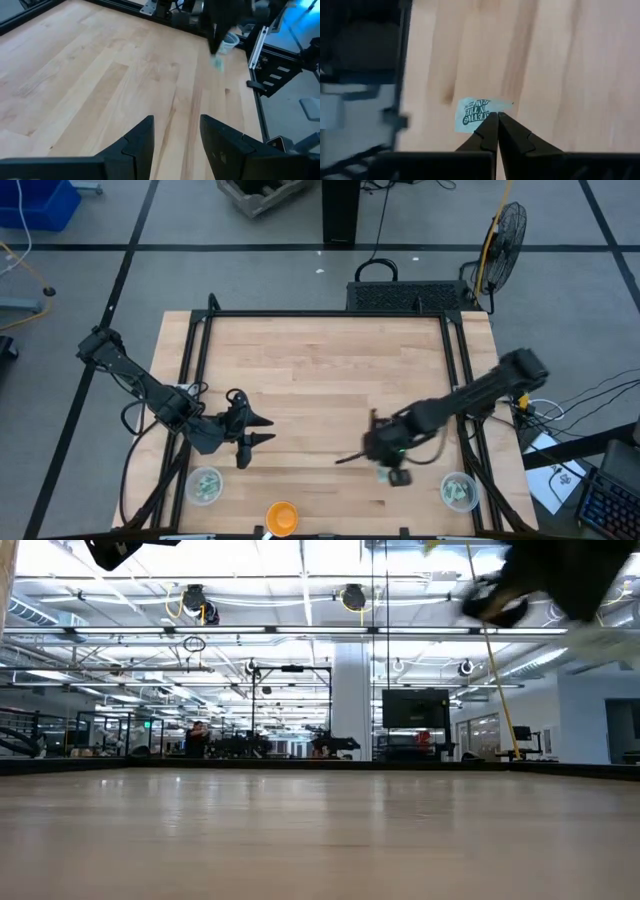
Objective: Pick and place Stevia / Truvia into bins
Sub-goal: Put the stevia packet into the right transparent container
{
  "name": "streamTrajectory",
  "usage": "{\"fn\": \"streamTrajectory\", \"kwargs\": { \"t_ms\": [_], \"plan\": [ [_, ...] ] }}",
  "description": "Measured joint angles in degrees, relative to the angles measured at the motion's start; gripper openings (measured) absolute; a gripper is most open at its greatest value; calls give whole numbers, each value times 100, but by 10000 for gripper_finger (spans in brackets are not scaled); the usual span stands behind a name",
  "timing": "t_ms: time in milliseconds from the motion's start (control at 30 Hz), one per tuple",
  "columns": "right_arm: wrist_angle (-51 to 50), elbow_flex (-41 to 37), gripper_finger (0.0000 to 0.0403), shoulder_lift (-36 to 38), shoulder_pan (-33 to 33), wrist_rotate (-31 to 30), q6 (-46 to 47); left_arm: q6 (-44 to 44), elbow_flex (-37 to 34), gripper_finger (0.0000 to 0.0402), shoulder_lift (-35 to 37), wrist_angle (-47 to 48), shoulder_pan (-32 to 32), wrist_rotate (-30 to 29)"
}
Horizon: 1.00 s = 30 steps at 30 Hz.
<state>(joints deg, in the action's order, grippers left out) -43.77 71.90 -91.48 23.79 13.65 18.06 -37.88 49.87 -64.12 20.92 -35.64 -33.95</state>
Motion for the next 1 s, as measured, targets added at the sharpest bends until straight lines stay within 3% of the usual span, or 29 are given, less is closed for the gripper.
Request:
{"fn": "streamTrajectory", "kwargs": {
  "t_ms": [133,367,533,767,1000],
  "plan": [
    [-935,-407,1,907,463,123,1686,26,0,163,0,0,0,-1],
    [-1197,-1954,1,2413,1276,610,4727,24,0,163,0,0,0,-1],
    [-108,-3073,0,3230,1607,785,6355,17,0,163,0,-2,0,-2],
    [298,-3318,0,3607,2411,892,7674,30,0,163,0,-4,0,-2],
    [352,-3316,0,3428,3295,870,9525,56,0,163,0,-2,0,-3]
  ]
}}
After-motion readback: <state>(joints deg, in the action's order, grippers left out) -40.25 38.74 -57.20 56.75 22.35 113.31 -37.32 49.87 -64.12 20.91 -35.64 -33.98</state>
